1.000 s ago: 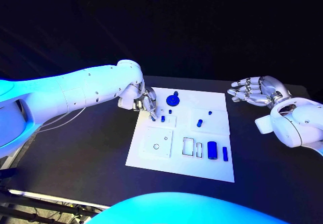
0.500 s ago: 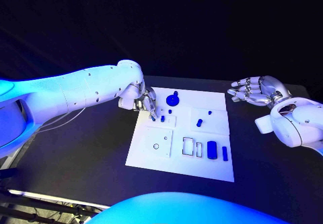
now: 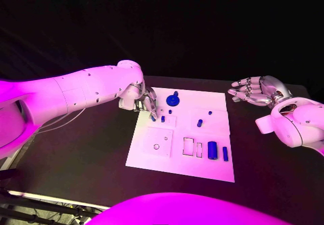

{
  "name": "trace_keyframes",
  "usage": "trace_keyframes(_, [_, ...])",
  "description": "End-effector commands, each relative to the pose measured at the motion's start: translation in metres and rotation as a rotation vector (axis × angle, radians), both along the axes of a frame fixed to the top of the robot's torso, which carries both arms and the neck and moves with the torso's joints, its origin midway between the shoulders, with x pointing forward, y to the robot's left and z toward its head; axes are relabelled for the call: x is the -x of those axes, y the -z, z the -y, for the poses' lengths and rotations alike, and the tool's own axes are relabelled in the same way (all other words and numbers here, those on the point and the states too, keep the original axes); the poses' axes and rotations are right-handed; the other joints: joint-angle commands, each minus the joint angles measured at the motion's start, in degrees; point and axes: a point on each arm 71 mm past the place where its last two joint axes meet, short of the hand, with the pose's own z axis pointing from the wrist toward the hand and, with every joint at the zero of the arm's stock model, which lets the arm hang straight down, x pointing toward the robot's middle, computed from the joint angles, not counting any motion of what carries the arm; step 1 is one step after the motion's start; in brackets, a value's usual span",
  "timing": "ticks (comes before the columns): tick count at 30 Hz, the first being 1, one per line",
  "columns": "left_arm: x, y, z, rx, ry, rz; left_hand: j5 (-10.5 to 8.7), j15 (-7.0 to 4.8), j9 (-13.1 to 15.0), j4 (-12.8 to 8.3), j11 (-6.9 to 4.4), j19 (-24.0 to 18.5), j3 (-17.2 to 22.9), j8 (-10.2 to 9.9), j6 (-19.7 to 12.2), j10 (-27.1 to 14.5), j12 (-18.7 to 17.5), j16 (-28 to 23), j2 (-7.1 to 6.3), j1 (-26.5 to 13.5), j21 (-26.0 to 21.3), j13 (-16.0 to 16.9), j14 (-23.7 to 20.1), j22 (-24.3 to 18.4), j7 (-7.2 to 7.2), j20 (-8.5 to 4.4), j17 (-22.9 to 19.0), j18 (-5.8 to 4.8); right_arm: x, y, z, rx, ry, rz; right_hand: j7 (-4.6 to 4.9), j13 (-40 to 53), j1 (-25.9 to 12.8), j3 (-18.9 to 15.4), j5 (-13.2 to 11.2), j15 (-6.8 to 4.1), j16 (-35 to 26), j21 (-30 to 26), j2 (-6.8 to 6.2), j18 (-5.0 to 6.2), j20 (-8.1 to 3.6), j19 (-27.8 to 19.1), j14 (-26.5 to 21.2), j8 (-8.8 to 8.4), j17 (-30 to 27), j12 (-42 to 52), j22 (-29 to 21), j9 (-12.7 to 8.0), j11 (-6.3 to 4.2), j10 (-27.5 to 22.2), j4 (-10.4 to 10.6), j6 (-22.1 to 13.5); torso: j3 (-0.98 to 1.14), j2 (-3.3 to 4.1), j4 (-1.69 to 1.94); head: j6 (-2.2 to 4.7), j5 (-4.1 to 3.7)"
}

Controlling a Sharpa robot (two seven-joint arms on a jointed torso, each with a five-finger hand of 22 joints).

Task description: Assemble the parts on the task board

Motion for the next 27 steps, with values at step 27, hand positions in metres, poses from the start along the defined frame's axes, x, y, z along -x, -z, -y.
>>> trace_keyframes(27, [0.0026,0.0069,0.0018,-0.026,-0.013,0.003,2.94,-1.39,-0.10,-8.37,-1.23,1.34,6.65,1.32,2.44,2.43,1.37,0.37,1.60,-3.39,1.08,3.13,5.96,1.87,-1.98,-0.71,15.10,-0.03,0.0007,-0.0001,-0.0008,0.001,-0.016,0.003,4.81,-0.06,-0.13,-0.16,-0.20,-0.01,-0.27,0.01,0.48,0.73,0.03,-0.42,0.26,0.21,-0.06,0.25,-0.06,-0.06,-0.07,-0.36,-0.15,-0.26,0.01,0.01,0.01,-0.11,0.01])
